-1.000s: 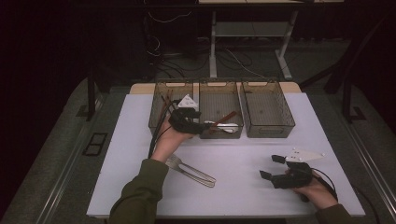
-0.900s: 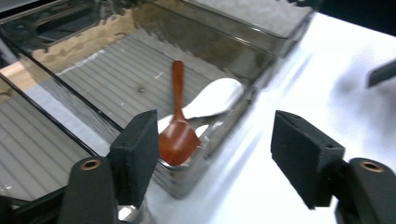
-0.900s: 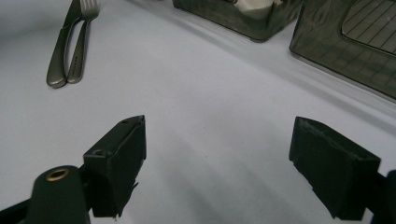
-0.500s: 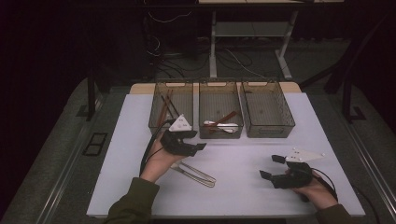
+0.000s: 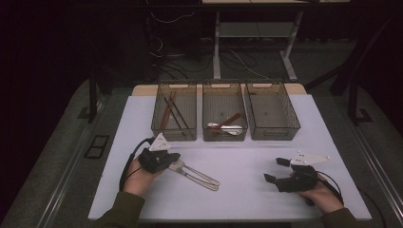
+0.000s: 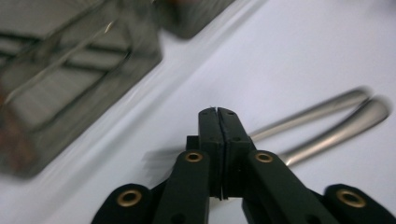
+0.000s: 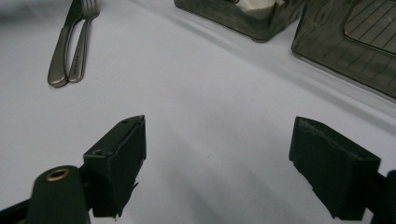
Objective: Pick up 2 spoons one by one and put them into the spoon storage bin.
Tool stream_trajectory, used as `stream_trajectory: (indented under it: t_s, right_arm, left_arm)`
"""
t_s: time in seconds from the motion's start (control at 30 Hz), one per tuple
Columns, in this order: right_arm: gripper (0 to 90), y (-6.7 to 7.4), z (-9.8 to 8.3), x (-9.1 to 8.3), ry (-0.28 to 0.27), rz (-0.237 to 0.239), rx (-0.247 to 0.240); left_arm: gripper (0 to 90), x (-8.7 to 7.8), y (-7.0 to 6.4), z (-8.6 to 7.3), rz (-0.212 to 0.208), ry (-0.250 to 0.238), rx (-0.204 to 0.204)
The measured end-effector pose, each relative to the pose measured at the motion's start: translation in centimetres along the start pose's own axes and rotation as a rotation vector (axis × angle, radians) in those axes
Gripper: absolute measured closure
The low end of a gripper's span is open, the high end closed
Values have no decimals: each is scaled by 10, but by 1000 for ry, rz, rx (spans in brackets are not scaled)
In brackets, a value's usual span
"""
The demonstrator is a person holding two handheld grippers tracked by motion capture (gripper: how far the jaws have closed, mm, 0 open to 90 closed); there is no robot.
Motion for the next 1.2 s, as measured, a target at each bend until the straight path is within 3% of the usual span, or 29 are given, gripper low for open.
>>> stream_trajectory:
  t_s: [0.17, 0.3, 0.4, 0.57, 0.73, 1.2]
  right_arm:
    - [184, 0, 0, 0, 0, 2, 3]
    - [184, 0, 0, 0, 1, 0, 3]
    - [184, 1, 0, 1, 3, 1, 0]
    - [184, 0, 0, 1, 5, 1, 3]
    - [184, 1, 0, 1, 5, 0, 4]
    - [184, 1, -1, 1, 7, 1, -1]
  left_arm:
    - [889, -8, 13, -18, 53, 40, -14]
    - [889, -8, 27, -29, 84, 59, -52]
    - [889, -5, 33, -32, 76, 46, -86]
    - [889, 4, 37, -34, 59, 65, -97]
    - [889, 11, 37, -35, 40, 76, -88]
    - [892, 11, 32, -32, 40, 120, -67]
Point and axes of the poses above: each handheld gripper's, and its own axes: x roughly forward along the jaws, z roughly out of its top, y roughly to its left, the point moved 6 cm from there along x, roughly forward along the jaws
